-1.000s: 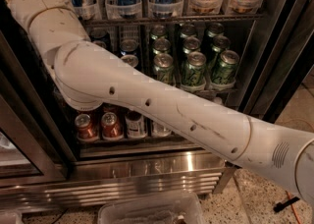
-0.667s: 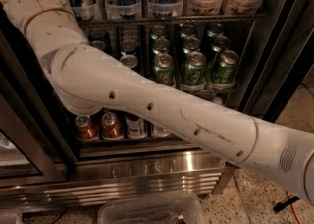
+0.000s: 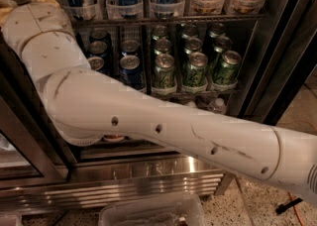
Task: Pick 7up can from top shelf of fridge
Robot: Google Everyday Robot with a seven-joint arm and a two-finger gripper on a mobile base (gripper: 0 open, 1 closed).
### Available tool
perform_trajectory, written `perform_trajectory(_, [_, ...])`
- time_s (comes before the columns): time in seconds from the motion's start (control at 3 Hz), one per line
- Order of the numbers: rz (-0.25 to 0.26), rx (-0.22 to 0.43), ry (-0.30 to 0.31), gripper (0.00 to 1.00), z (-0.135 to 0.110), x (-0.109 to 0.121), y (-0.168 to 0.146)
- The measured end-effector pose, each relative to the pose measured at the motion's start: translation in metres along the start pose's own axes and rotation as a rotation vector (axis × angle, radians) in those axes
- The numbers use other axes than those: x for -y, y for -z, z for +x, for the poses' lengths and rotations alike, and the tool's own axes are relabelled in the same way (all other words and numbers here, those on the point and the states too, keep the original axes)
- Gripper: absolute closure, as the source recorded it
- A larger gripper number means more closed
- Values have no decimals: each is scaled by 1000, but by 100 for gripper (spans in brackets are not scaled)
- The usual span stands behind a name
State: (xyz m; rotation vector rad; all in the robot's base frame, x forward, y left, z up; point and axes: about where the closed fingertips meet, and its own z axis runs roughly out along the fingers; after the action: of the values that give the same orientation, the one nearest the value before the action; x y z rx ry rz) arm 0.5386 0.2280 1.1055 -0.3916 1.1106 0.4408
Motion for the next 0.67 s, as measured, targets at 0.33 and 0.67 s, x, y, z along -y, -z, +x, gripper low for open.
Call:
perform_trajectory(0.33, [24, -64, -18, 100, 20, 0, 22])
perform_trajectory(0.67, [57, -104, -28, 100, 36, 3, 40])
